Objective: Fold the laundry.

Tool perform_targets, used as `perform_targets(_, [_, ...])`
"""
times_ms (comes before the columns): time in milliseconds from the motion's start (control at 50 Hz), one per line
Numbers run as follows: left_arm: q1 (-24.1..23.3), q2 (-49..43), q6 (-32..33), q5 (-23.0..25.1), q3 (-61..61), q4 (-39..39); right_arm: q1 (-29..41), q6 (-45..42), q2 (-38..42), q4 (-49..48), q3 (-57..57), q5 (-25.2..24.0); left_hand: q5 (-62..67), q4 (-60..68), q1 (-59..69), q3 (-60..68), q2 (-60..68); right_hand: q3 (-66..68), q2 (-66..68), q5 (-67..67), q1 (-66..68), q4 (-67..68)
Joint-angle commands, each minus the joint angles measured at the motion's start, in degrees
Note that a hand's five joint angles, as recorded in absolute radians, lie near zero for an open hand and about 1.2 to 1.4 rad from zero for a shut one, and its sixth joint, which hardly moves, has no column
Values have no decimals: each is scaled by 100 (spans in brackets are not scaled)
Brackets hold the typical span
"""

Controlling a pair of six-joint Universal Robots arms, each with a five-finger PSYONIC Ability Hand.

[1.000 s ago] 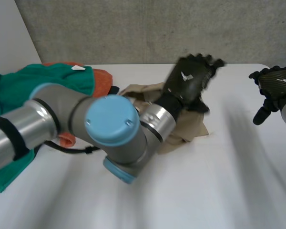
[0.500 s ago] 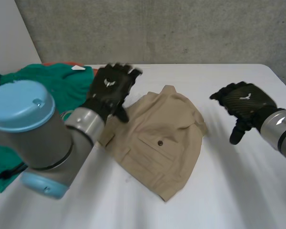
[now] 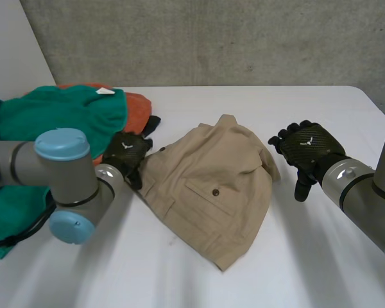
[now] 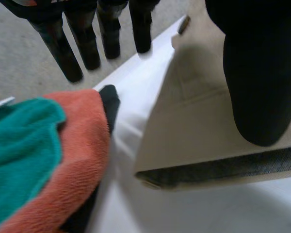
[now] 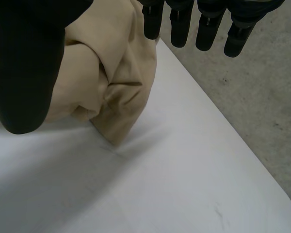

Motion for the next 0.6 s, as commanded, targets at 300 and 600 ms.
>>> perform_targets(300, [23,1093,-404,-452,2197,337,-87,-22,-24,-186,-379,327,6253,6226,6185,6195,6141,-182,-185,-265,-291,-182])
perform_targets(600, [-2130,410,-791,576,2883,725,-130,171,-51,-177,-354,924,6253,6226,6185,6195,6141,-182,-185,-265,-291,-182])
